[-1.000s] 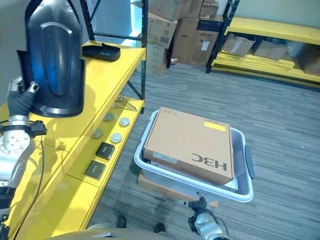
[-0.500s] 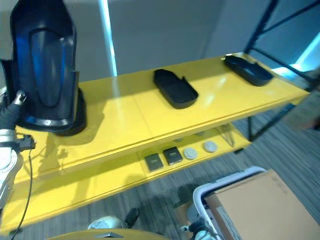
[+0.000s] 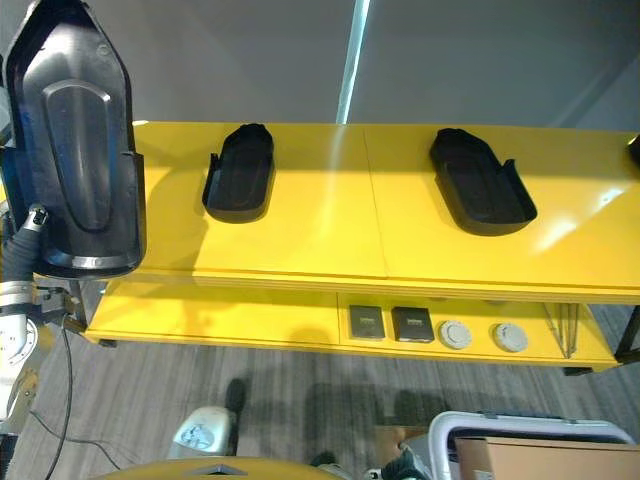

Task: Move parts from the plastic box to the shelf.

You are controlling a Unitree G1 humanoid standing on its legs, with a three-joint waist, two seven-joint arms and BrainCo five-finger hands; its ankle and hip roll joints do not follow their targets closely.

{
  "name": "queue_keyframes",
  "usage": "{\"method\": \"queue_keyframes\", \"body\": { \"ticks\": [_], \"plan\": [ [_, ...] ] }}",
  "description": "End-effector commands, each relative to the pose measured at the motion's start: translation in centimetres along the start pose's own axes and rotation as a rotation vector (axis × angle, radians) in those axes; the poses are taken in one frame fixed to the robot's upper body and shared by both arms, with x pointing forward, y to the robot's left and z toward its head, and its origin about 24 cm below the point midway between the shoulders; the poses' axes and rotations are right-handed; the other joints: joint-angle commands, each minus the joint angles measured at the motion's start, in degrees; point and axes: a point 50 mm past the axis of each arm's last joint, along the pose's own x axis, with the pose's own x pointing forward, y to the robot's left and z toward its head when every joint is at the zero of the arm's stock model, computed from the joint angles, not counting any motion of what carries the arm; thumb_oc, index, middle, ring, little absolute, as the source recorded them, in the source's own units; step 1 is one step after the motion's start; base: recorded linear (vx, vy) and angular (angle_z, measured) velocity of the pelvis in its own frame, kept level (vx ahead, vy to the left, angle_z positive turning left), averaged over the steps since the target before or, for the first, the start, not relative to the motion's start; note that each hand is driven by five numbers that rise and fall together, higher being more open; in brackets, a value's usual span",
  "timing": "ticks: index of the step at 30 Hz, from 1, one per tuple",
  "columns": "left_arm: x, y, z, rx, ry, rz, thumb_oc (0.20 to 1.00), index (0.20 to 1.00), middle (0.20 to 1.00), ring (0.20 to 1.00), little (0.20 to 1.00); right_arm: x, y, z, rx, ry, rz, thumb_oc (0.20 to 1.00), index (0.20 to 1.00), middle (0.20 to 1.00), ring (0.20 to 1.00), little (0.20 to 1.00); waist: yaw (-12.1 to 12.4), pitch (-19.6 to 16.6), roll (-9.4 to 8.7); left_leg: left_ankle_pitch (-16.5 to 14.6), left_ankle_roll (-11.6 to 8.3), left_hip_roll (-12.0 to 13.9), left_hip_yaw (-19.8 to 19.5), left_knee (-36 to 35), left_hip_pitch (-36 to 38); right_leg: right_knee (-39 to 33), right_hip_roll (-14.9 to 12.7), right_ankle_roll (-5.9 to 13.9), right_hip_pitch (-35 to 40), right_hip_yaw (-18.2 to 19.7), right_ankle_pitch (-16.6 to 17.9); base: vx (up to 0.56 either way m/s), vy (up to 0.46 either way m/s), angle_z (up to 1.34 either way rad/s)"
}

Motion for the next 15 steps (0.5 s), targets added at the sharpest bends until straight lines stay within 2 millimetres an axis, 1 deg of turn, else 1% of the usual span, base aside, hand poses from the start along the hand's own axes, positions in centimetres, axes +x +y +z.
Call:
{"method": "queue_keyframes", "body": {
  "ticks": [1, 4, 6, 7, 11, 12, 14, 15],
  "plan": [
    [1.3, 0.4, 4.1, -0.051, -0.232, -0.007, 0.200, 0.200, 0.200, 0.200, 0.200, 0.2, -0.2, 0.5, 0.030, 0.018, -0.030, 1.000, 1.000, 1.000, 1.000, 1.000, -0.11, -2.69, -0.39, -1.07, -1.90, 0.61, -0.14, -4.31, -0.25, 0.17, 2.88, 0.43, -4.30, 5.07, -1.60, 0.08, 0.207, 0.56],
    [1.4, 0.1, 3.9, -0.050, -0.221, -0.029, 0.200, 0.200, 0.200, 0.200, 0.200, 0.2, -0.1, -0.1, 0.040, 0.051, -0.027, 1.000, 1.000, 1.000, 1.000, 1.000, -0.42, -3.42, 0.56, -0.37, -2.29, 1.17, 1.33, -6.34, 1.22, 0.38, 2.23, 0.45, -3.45, 3.86, -2.09, 0.11, 0.213, 0.65],
    [1.3, 0.0, 3.7, -0.037, -0.213, -0.029, 0.200, 0.200, 0.200, 0.200, 0.200, 0.1, 0.1, -0.3, 0.026, 0.062, -0.014, 1.000, 1.000, 1.000, 1.000, 1.000, -0.49, -3.86, 0.94, -0.88, -2.21, 0.89, 1.48, -6.52, 1.92, 0.53, 1.65, 0.73, -3.13, 3.78, -2.13, 0.18, 0.295, 0.45],
    [1.3, 0.0, 3.2, -0.036, -0.182, -0.027, 0.200, 0.200, 0.200, 0.200, 0.200, -0.1, 0.6, -0.6, 0.000, 0.075, -0.006, 1.000, 1.000, 1.000, 1.000, 1.000, -0.32, -4.26, 1.18, -1.87, -1.56, -0.25, 0.62, -6.41, 2.82, 0.48, 0.75, 1.36, -2.82, 4.29, -1.76, 0.22, 0.364, 0.34],
    [1.3, 0.0, 2.7, -0.017, -0.151, -0.028, 0.200, 0.200, 0.200, 0.200, 0.200, -0.2, 0.9, -1.2, -0.030, 0.086, 0.002, 1.000, 1.000, 1.000, 1.000, 1.000, -0.09, -4.81, 1.02, -3.72, -0.45, -1.97, -0.51, -5.23, 3.77, 0.06, -0.66, 2.51, -2.47, 5.18, -0.82, 0.16, 0.303, 0.05],
    [1.3, 0.1, 2.5, -0.008, -0.143, -0.029, 0.200, 0.200, 0.200, 0.200, 0.200, -0.3, 0.9, -1.4, 0.002, 0.105, 0.010, 1.000, 1.000, 1.000, 1.000, 1.000, -0.05, -4.91, 0.86, -4.71, 0.39, -2.99, -1.09, -4.49, 4.13, 0.15, -1.58, 3.18, -2.45, 5.91, -0.33, 0.14, 0.278, -0.05],
    [1.3, 0.1, 2.5, -0.007, -0.137, -0.031, 0.200, 0.200, 0.200, 0.200, 0.200, -0.3, 0.9, -1.6, 0.030, 0.119, 0.015, 1.000, 1.000, 1.000, 1.000, 1.000, -0.01, -4.94, 0.82, -4.98, 0.65, -3.29, -1.23, -4.28, 4.21, 0.23, -1.87, 3.40, -2.46, 6.14, -0.21, 0.11, 0.249, -0.07],
    [1.5, 0.3, 2.5, -0.003, -0.134, -0.031, 0.200, 0.200, 0.200, 0.200, 0.200, -0.4, 1.1, -1.8, 0.057, 0.133, 0.019, 1.000, 1.000, 1.000, 1.000, 1.000, -0.16, -4.95, 0.79, -5.58, 1.54, -4.07, -1.53, -3.87, 4.32, 0.98, -2.88, 4.06, -2.70, 6.83, -0.02, 0.12, 0.317, -0.06]
  ]
}}
